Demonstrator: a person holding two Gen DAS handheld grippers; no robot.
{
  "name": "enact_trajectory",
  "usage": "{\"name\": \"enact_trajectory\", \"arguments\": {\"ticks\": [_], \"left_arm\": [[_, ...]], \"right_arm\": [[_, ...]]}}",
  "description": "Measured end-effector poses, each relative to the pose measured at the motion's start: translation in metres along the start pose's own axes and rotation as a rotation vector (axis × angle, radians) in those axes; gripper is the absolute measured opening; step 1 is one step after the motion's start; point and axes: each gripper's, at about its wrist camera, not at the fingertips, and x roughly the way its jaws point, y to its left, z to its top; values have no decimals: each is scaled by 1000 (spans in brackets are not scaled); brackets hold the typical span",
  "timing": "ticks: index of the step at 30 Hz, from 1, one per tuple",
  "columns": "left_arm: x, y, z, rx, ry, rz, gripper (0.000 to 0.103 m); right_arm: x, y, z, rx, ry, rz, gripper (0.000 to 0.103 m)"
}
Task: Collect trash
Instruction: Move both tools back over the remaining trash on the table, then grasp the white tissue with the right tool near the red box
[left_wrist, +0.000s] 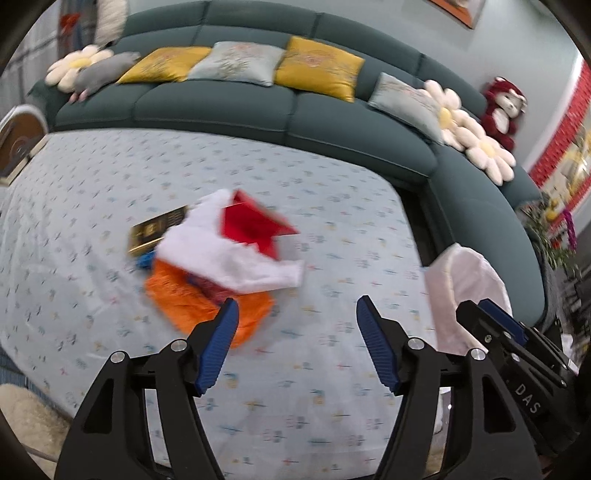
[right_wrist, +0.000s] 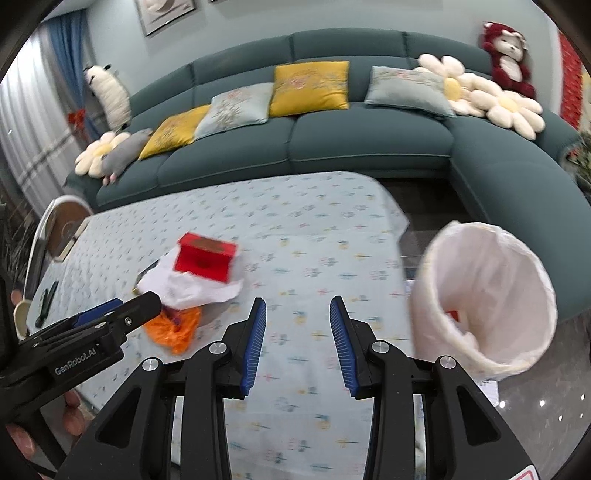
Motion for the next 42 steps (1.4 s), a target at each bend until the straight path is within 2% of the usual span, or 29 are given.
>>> {"name": "enact_trajectory", "arguments": {"ticks": [4,6,17,18,20,32,33,35,37,39,42], "left_arm": [[3,34,1,-45,8,21,65],[4,48,1,-62,12,31,72],[34,116,2,-122,78,83,73],[39,120,3,-123,85,86,73],[47,125,4,-126,98,87,73],[75,152,2,-187,140,86,73],[78,152,1,-187,146,84,73],[83,151,1,-187,153,75,73],[87,149,2,-185,158,69,73],[92,146,3,-179,163,60,73],[97,141,4,-175,168,52,73]], "right_arm": [[16,28,-1,-38,32,24,36],[24,42,-2,-59,46,32,36],[82,111,-6,-166,142,71,38],[87,114,-5,-169,146,73,43],[97,121,-2,-171,153,81,47],[158,137,8,-179,217,64,47],[163,136,8,-174,226,59,44],[168,134,7,-164,240,71,32],[170,132,6,-158,250,80,13],[168,129,5,-151,246,95,6],[158,126,7,-150,213,100,5]]}}
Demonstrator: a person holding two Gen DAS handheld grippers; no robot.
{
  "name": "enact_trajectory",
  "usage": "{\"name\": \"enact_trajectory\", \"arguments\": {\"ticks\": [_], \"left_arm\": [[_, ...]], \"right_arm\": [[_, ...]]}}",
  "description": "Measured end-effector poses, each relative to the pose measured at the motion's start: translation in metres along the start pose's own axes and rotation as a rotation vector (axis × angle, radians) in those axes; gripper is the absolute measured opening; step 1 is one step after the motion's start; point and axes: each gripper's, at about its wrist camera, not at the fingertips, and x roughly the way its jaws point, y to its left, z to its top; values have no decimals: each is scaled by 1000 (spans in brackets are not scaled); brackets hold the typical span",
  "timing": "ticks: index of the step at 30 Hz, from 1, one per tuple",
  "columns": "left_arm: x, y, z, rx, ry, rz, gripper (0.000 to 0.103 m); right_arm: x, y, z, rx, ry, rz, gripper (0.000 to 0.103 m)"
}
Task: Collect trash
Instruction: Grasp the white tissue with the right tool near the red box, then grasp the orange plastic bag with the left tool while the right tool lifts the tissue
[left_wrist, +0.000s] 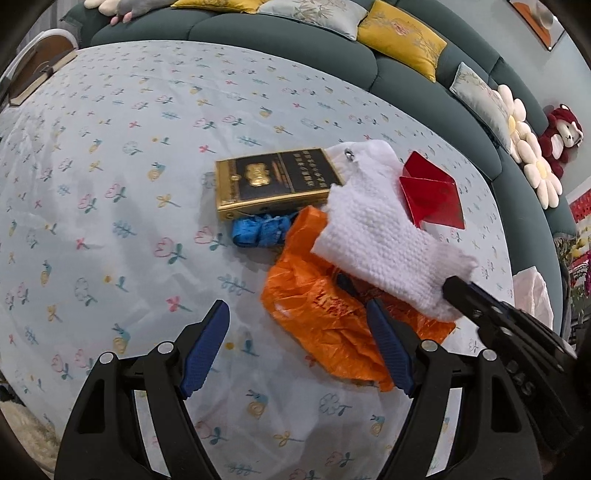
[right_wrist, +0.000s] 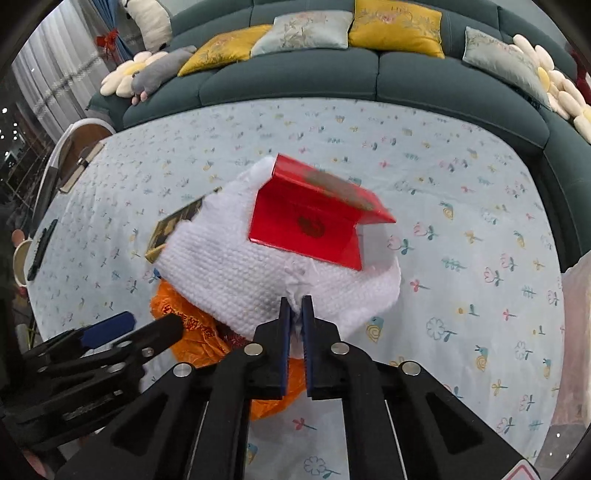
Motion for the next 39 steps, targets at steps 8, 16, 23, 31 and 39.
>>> {"name": "enact_trajectory", "arguments": {"ticks": [8,16,23,31,39], "left_arm": [[12,-16,-4,46,25,1,51],[0,-38,-11,109,15,-1,22],[-34,-70,-18,151,-36,-46,19],[-74,-123,-24,232,-92,-106,19],[-104,-184,-33,316,-140,-152,19]], "right_arm": [[-38,-12,3,59,-78,26,5],[-70,-21,3,76,-134,32,5],[-113,-37,7,98,-218,25,5],[-168,-71,2,139,-308,-18,5],[-217,-118,-16,187,-376,-74,5]]}}
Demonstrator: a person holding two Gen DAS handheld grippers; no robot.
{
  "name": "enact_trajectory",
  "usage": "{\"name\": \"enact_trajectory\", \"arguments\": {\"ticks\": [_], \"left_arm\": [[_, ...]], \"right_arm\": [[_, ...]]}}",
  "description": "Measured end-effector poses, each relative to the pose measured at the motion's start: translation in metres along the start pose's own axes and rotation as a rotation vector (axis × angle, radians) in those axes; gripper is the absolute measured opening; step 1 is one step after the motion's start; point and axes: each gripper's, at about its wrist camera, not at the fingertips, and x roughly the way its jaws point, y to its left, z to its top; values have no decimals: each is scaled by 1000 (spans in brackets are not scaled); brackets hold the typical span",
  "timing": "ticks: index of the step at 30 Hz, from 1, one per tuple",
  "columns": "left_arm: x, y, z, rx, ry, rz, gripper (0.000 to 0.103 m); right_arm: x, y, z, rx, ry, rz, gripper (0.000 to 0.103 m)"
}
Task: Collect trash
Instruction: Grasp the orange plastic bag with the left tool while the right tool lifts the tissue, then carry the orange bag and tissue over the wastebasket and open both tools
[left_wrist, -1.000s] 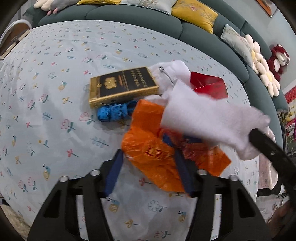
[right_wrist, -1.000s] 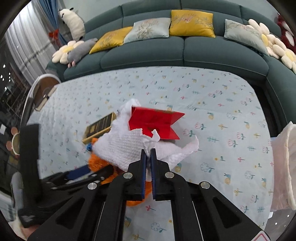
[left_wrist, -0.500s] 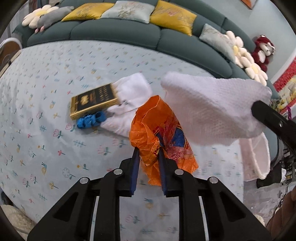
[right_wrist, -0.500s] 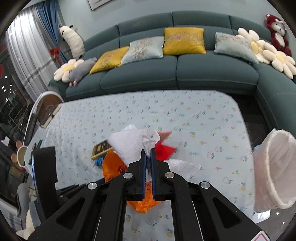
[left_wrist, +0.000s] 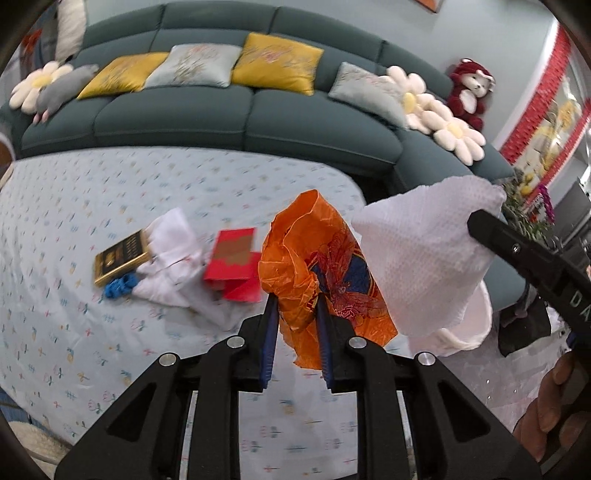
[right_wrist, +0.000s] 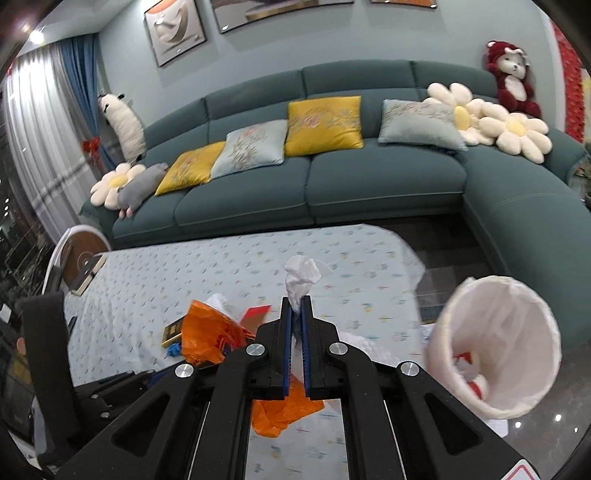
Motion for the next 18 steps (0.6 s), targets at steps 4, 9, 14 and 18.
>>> {"name": "enact_trajectory", "arguments": {"ticks": [4,9,14,18], "left_arm": [[-5,-32,4,44,-14,-21,19],[-3,-74,4,103,-17,-43,19],[4,-110,4,153,-10,-65,19],[12,-134,4,187,-7,-79,19]], "right_arm": [[-19,-26,-1,24,-26,-23,5],[-37,-58,-6,58,-43,-54,5],[-47,-93,-13,100,-51,-88,5],[-53,-119,-18,128,-55,-112,5]]}}
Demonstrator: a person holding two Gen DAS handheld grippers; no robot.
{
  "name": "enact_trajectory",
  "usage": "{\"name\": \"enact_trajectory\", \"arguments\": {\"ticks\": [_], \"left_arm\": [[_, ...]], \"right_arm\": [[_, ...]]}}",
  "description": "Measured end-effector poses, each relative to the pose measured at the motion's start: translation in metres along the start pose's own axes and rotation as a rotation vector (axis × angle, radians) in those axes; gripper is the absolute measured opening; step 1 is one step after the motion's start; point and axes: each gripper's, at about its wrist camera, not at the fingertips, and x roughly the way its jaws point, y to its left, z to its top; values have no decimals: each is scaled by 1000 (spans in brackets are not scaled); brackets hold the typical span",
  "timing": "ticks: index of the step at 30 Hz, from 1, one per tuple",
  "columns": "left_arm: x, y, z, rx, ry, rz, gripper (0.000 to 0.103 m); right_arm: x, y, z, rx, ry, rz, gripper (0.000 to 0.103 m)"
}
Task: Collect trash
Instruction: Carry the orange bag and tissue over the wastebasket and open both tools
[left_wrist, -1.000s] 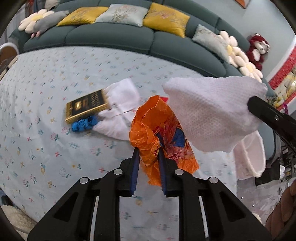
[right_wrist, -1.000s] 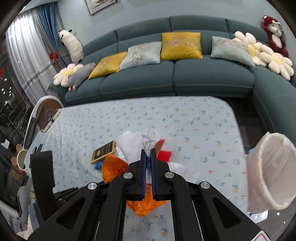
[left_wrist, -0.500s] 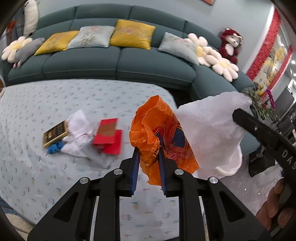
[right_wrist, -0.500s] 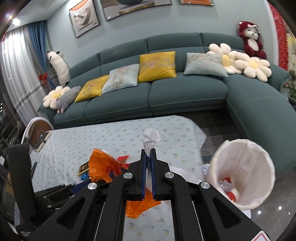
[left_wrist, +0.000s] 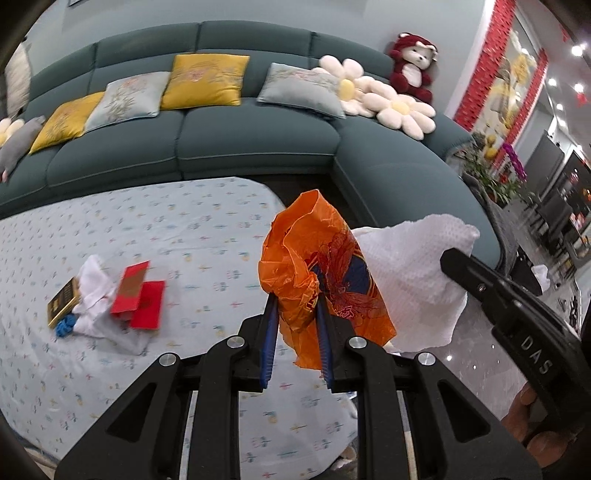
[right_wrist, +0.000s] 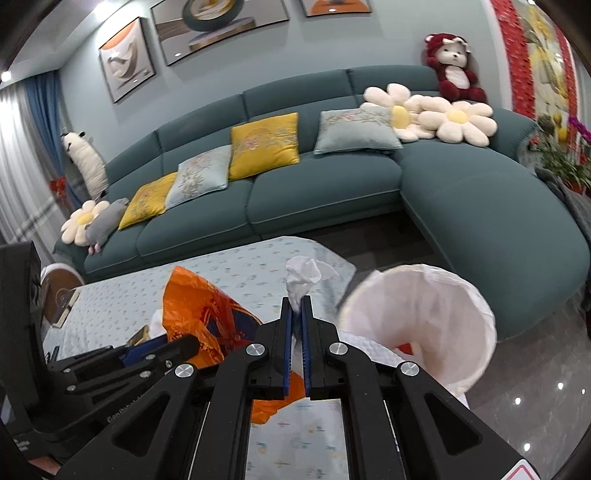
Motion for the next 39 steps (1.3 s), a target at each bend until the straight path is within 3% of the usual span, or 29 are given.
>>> {"name": "enact_trajectory", "arguments": {"ticks": [19,39], "left_arm": [[57,-78,12,123,55,-50,20],[112,-93,24,126,103,-65,22]], "right_arm": [[3,-91,-3,96,-2,-97,5],[50,-105,2,99,49,-122,5]]}}
